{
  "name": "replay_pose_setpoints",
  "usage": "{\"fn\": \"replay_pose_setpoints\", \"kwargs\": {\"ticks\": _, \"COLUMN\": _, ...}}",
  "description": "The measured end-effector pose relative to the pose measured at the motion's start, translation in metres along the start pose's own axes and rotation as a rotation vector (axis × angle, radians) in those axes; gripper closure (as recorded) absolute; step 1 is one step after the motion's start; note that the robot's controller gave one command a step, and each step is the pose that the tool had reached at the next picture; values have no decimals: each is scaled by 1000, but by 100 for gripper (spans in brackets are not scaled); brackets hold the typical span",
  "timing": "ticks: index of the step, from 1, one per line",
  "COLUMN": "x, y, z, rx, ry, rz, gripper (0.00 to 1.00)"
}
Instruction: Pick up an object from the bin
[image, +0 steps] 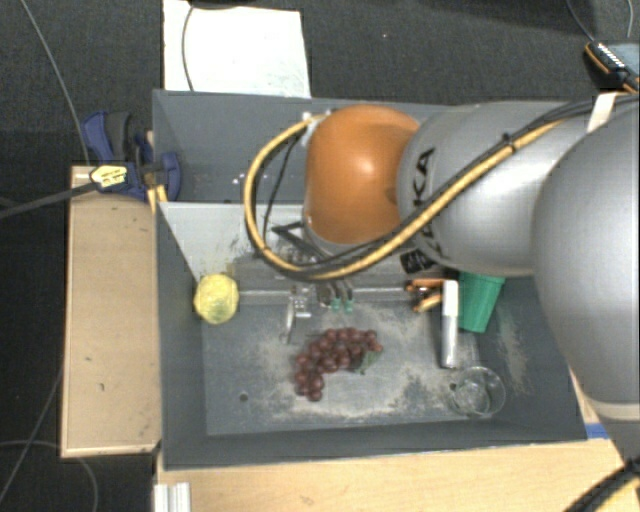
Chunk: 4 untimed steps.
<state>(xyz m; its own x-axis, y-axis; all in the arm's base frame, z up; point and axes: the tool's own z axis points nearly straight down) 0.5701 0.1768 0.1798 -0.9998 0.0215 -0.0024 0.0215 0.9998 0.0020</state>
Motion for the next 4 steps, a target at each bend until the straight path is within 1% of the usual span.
{"fn": "replay_pose_setpoints", "kwargs": {"ticks": 1, "x": 22, "y": -7, "z": 67, "rx": 1, "ry": 4, "rz": -135, "gripper": 0}}
{"fn": "replay_pose_setpoints", "kwargs": {"ticks": 2, "x": 22, "y": -25, "z": 72, "rx": 0, "ry": -5, "rz": -172, "gripper": 0}}
{"fn": "replay_pose_setpoints", "kwargs": {"ticks": 3, "x": 22, "y": -30, "z": 97, "rx": -1, "ry": 2, "rz": -264, "gripper": 0}}
{"fn": "replay_pose_setpoints", "kwargs": {"ticks": 4, "x": 22, "y": -75, "z": 102, "rx": 0, "ry": -3, "rz": -210, "gripper": 0}}
